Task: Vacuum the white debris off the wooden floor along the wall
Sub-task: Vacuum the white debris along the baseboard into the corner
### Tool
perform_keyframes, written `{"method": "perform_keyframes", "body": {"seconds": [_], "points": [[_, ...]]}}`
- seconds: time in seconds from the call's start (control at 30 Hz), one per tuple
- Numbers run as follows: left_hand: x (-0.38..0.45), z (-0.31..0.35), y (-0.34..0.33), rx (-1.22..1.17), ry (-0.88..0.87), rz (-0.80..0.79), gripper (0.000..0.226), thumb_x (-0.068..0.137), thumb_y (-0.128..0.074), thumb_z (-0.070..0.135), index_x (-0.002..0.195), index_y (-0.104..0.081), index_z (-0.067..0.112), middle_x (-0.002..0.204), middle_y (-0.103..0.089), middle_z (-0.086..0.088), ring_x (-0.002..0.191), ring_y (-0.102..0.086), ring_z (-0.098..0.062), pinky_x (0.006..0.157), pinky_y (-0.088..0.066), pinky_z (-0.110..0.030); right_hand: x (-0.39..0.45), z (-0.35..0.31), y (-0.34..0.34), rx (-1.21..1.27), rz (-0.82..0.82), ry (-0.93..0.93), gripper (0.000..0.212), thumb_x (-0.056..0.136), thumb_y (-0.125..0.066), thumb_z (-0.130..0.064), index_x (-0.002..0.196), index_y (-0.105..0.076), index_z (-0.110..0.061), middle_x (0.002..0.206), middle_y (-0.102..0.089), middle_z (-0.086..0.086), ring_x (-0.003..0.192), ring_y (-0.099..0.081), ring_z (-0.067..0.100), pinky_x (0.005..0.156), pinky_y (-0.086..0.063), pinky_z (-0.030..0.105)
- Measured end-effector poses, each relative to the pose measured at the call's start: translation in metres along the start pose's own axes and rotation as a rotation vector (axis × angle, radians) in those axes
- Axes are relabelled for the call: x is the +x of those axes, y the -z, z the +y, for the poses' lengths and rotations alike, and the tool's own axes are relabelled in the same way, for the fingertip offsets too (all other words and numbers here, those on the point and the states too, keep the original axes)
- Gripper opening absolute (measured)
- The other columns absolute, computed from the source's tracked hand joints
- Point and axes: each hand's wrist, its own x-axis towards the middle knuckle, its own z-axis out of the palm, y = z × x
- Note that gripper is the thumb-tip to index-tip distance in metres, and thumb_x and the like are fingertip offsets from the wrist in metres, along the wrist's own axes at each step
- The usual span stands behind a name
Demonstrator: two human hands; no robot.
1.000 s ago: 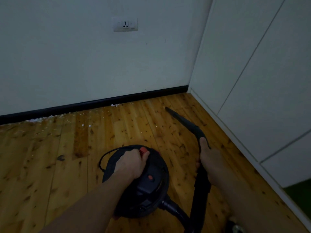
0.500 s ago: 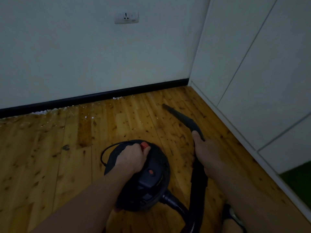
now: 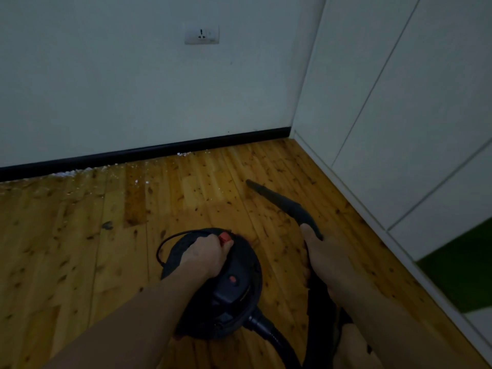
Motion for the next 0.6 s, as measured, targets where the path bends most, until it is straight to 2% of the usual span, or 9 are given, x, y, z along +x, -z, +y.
{"method": "perform_keyframes", "body": {"seconds": [0.1,0.2,0.37,0.53,0.6], "points": [[-0.004,-0.002,-0.001,0.008,-0.001,0.011,0.048,0.106,-0.037,0.061,0.094,-0.052,0.017,0.108,-0.069,-0.014,0.097,-0.067,-0.033,0.074,-0.047,-0.037,-0.015,-0.005,0.000,-0.055,-0.041,0.027,0.061,0.107,-0.047,-0.053,0.066,-0.055,-0.009,0.053,-0.055,0.009,0.046,-0.055,0.023,0.050,-0.049,0.031],[-0.007,-0.005,0.000,0.017,-0.011,0.047,0.048,0.105,-0.037,0.062,0.097,-0.053,0.017,0.107,-0.068,-0.012,0.096,-0.067,-0.032,0.072,-0.046,-0.037,-0.025,-0.002,-0.001,-0.077,-0.059,0.051,0.058,0.107,-0.047,-0.053,0.071,-0.055,-0.008,0.062,-0.055,0.013,0.052,-0.055,0.024,0.050,-0.047,0.029],[-0.014,-0.008,-0.002,0.078,-0.012,0.124,0.054,0.105,-0.034,0.063,0.107,-0.060,0.015,0.107,-0.068,-0.010,0.096,-0.067,-0.031,0.071,-0.044,-0.037,-0.034,0.005,-0.007,-0.044,-0.092,0.037,0.048,0.104,-0.052,-0.054,0.083,-0.055,-0.011,0.071,-0.053,0.014,0.061,-0.052,0.027,0.057,-0.046,0.037],[-0.012,-0.008,0.002,0.084,-0.006,0.151,0.054,0.105,-0.035,0.062,0.108,-0.061,0.015,0.109,-0.069,-0.011,0.098,-0.068,-0.030,0.072,-0.045,-0.036,-0.041,0.007,-0.010,-0.028,-0.130,0.072,0.046,0.104,-0.052,-0.052,0.082,-0.056,-0.012,0.069,-0.051,0.013,0.060,-0.049,0.026,0.061,-0.044,0.038],[-0.011,-0.010,0.003,0.086,-0.003,0.158,0.053,0.105,-0.035,0.061,0.106,-0.061,0.015,0.108,-0.069,-0.010,0.097,-0.067,-0.030,0.072,-0.044,-0.036,-0.044,0.008,-0.012,-0.053,-0.142,0.072,0.048,0.105,-0.051,-0.052,0.080,-0.056,-0.010,0.066,-0.053,0.012,0.056,-0.051,0.025,0.057,-0.045,0.037]]}}
